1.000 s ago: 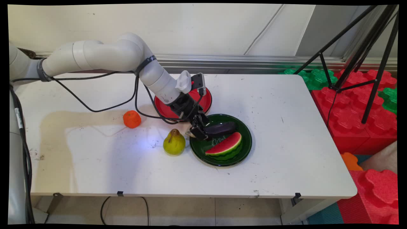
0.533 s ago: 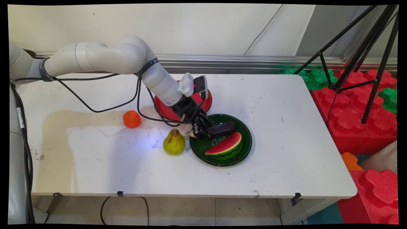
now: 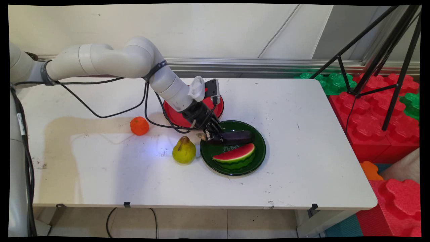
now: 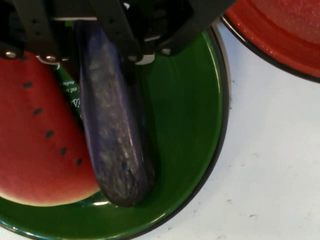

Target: Place the picked object on the table

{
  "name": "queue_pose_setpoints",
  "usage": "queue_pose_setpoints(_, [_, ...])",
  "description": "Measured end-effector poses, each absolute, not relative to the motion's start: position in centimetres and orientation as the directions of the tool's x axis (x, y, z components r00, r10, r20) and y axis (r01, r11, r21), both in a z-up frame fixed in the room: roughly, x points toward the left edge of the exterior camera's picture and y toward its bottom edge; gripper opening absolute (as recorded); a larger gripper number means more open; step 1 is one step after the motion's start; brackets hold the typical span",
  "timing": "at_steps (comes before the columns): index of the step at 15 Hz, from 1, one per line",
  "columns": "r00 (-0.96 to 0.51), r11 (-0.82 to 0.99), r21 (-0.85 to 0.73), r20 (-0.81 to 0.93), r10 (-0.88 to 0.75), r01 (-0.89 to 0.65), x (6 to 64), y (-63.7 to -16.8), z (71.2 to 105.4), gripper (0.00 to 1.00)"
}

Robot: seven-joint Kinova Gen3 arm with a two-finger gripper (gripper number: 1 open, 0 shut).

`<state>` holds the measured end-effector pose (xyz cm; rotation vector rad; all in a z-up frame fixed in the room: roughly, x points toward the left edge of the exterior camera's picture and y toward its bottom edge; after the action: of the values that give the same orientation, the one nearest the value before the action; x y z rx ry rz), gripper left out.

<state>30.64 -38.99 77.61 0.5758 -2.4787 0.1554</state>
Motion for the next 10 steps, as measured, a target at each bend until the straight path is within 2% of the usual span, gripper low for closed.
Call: queue_pose_setpoints(10, [-0.741, 0.905, -0.059, 0.597, -0.306, -0.421, 32.2, -37.9, 81.1, 0.0])
